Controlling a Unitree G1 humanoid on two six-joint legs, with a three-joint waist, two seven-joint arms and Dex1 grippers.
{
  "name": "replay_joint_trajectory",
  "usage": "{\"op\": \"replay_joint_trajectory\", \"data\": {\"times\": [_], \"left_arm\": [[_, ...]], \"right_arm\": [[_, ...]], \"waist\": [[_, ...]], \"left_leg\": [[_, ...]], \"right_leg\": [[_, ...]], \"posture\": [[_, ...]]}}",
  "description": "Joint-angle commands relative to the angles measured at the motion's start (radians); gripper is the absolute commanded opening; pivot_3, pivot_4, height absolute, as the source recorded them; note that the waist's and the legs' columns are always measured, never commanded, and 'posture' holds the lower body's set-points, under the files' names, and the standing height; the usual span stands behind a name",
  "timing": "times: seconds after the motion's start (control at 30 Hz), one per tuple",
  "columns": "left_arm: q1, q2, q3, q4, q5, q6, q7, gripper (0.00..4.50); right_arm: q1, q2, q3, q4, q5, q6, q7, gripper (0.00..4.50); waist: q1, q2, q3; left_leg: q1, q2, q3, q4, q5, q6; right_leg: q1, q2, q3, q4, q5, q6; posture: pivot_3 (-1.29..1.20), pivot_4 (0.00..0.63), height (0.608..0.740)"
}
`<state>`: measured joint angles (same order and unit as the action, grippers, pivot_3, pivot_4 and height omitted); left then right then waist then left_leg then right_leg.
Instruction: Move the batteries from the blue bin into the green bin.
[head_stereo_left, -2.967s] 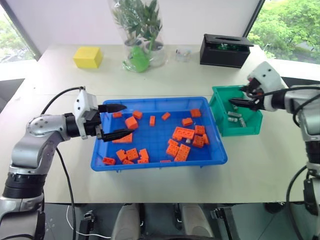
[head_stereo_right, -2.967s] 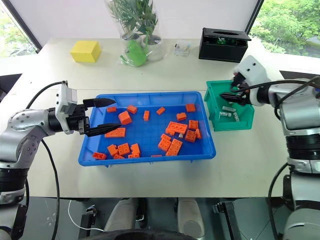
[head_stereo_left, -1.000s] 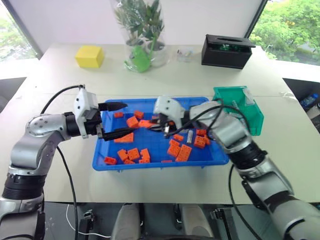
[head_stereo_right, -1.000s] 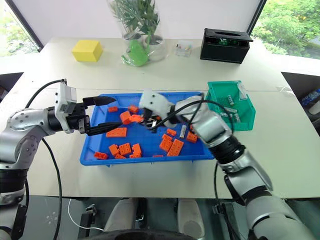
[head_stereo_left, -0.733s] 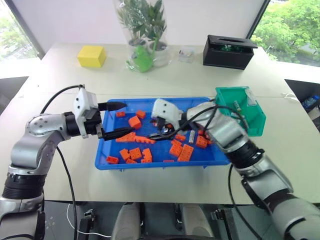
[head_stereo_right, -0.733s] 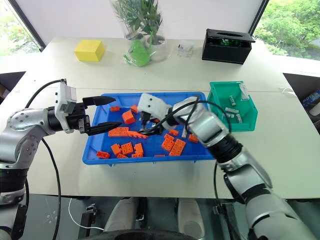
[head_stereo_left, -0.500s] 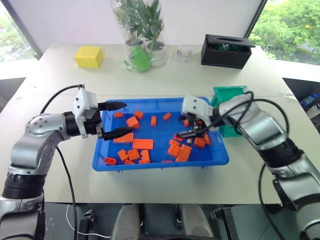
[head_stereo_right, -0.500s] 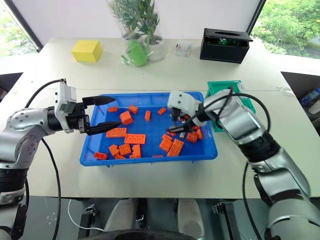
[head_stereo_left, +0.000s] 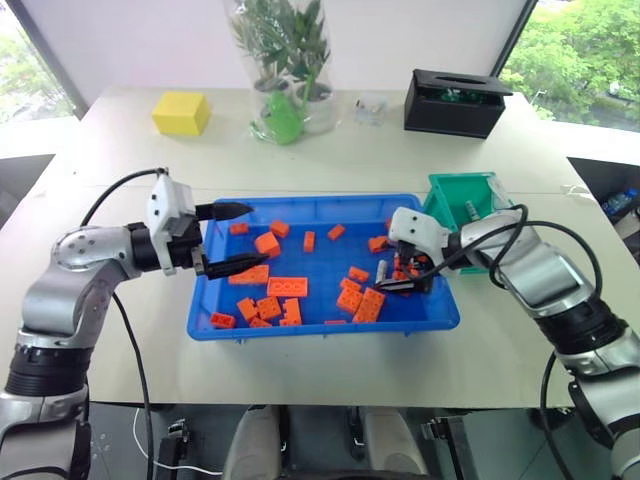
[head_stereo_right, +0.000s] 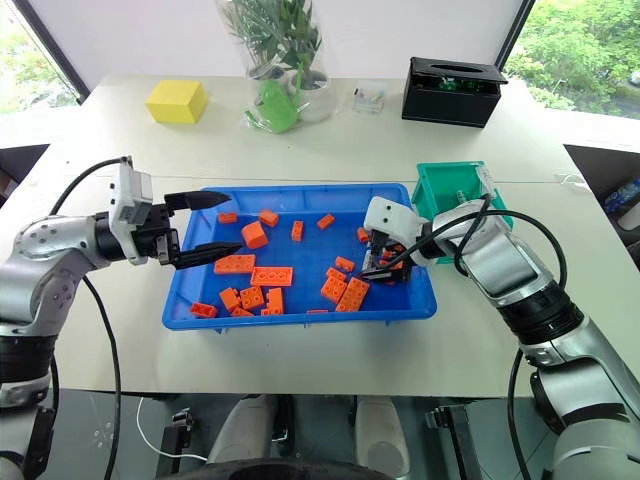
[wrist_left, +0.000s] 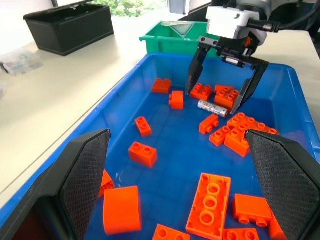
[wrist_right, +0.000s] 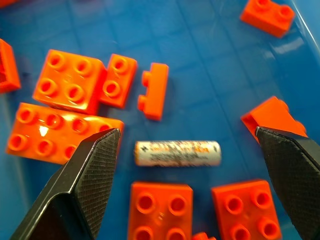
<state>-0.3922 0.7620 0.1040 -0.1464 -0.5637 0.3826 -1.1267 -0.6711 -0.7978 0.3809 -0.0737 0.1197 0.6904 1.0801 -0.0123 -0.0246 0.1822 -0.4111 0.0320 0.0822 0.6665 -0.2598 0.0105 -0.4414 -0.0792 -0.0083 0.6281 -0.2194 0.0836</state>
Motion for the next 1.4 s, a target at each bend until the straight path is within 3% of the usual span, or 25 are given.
{"op": "replay_joint_trajectory", "data": {"times": [0.03,0.1,0.13,0.17,0.73,1.03,1.4], "left_arm": [[-0.013,0.009,0.019,-0.014,-0.001,-0.013,-0.004,4.50],[-0.012,0.011,0.020,-0.015,-0.001,-0.011,-0.005,4.50],[-0.012,0.012,0.021,-0.015,-0.001,-0.010,-0.006,4.50],[-0.011,0.013,0.022,-0.015,0.000,-0.010,-0.006,4.50],[-0.011,0.013,0.023,-0.013,0.007,-0.018,-0.007,4.50],[-0.021,0.015,0.022,-0.011,0.007,-0.016,-0.011,4.50],[-0.024,0.014,0.023,-0.001,0.013,-0.025,-0.013,4.50]], "right_arm": [[0.008,-0.011,-0.032,0.024,-0.020,-0.047,-0.003,4.45],[0.020,-0.013,-0.029,0.029,-0.024,-0.058,0.000,4.45],[0.024,-0.012,-0.029,0.030,-0.025,-0.060,0.000,3.97],[0.030,-0.011,-0.028,0.020,-0.021,-0.053,0.005,3.77],[0.082,-0.021,-0.034,-0.069,-0.017,-0.006,0.033,3.77],[0.039,0.018,0.013,0.061,-0.097,-0.090,0.002,3.77],[0.029,0.003,0.039,0.020,-0.105,-0.041,0.081,3.77]], "waist": [[0.000,0.000,0.000],[0.000,0.000,0.000],[0.000,0.000,0.000],[0.000,0.000,0.000],[0.002,-0.001,-0.001],[0.001,-0.002,-0.001],[0.005,-0.003,-0.002]], "left_leg": [[0.000,0.000,0.000,0.000,0.000,0.000],[0.000,0.000,0.000,0.000,0.000,0.000],[0.000,0.000,0.000,0.000,0.000,0.000],[0.000,0.000,0.000,0.000,0.000,0.000],[0.000,0.000,-0.001,0.001,0.000,0.000],[0.002,0.000,-0.001,0.001,0.000,0.000],[0.001,0.000,-0.001,0.001,0.000,0.000]], "right_leg": [[0.000,0.000,0.000,0.000,0.000,0.000],[0.000,0.000,0.000,0.000,0.000,0.000],[0.000,0.000,0.000,0.000,0.000,0.000],[0.000,0.000,0.000,0.000,0.000,0.000],[0.001,0.000,0.000,0.000,0.000,0.000],[0.003,0.000,0.000,-0.001,0.000,0.000],[0.003,-0.001,0.000,-0.001,0.000,0.000]], "posture": [[0.00,0.150,0.736],[0.00,0.150,0.736],[0.00,0.150,0.736],[0.00,0.150,0.736],[0.00,0.150,0.736],[0.00,0.150,0.736],[0.00,0.150,0.736]]}}
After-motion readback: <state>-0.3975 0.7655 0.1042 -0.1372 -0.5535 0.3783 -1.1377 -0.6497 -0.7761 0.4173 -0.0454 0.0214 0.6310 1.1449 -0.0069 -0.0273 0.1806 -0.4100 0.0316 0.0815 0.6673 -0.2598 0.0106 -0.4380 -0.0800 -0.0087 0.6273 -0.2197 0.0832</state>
